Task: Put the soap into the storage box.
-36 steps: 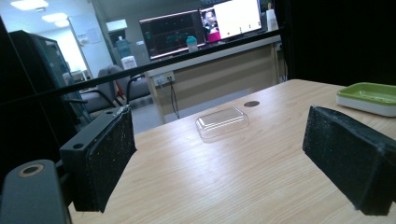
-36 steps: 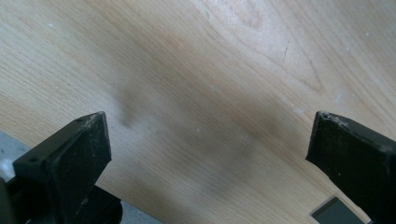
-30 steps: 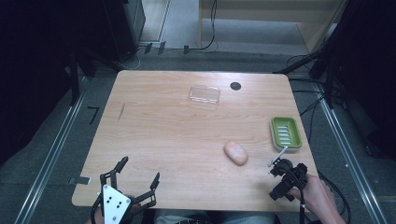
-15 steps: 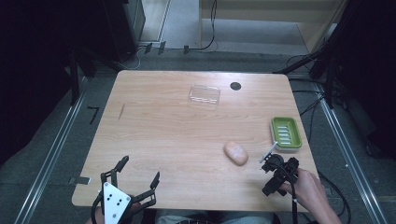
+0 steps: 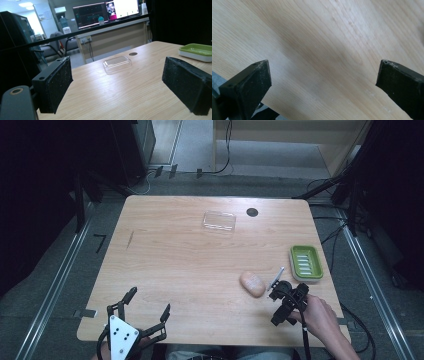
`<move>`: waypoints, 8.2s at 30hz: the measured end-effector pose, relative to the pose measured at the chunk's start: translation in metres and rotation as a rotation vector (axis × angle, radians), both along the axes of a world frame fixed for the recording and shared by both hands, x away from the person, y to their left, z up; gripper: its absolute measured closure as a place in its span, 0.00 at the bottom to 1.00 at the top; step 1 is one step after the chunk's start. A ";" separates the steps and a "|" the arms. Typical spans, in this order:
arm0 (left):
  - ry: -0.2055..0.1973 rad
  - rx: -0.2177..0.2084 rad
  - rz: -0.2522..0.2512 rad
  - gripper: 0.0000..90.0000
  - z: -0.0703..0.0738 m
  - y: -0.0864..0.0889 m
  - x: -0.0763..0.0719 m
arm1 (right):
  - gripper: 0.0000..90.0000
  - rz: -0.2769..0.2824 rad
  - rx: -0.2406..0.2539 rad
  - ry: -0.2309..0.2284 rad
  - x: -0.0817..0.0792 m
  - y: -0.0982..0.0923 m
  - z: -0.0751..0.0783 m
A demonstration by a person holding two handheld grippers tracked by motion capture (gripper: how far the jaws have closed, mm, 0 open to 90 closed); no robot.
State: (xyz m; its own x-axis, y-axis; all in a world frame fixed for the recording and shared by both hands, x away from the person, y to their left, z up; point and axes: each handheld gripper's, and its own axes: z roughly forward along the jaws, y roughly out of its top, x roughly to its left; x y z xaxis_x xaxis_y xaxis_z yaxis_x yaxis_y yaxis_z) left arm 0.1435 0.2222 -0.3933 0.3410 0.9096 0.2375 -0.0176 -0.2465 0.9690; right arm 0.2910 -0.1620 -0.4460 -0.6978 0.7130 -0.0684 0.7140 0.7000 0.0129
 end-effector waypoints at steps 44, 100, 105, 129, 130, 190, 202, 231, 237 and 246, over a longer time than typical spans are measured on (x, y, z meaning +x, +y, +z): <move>-0.007 0.002 -0.004 0.11 0.000 0.000 0.000 | 0.00 0.034 0.080 -0.028 0.061 0.060 0.008; -0.012 0.002 -0.008 0.11 0.000 0.000 -0.001 | 0.34 0.028 0.049 -0.001 0.090 0.079 -0.013; -0.013 0.003 -0.008 0.11 0.000 0.001 -0.001 | 0.35 0.024 0.045 0.003 0.090 0.078 -0.014; -0.015 0.004 -0.007 0.11 0.000 0.000 -0.002 | 0.37 0.009 0.046 0.027 0.091 0.077 -0.019; -0.016 0.004 -0.007 0.11 0.000 0.000 -0.002 | 0.37 0.009 0.045 0.026 0.091 0.077 -0.019; -0.014 0.000 -0.002 0.11 0.000 0.001 -0.002 | 0.37 -0.014 0.040 0.031 0.085 0.041 0.008; -0.015 0.000 -0.001 0.11 0.000 0.001 -0.002 | 0.37 -0.036 0.044 0.031 0.087 0.028 0.015; -0.015 0.001 -0.004 0.11 0.000 0.000 -0.002 | 0.37 -0.118 0.059 0.009 0.094 -0.008 0.034; -0.015 0.000 -0.003 0.11 0.000 0.000 -0.002 | 0.37 -0.121 0.062 0.005 0.096 -0.013 0.036; -0.016 0.002 -0.003 0.11 0.000 0.000 -0.002 | 0.37 -0.143 0.065 0.005 0.098 -0.021 0.039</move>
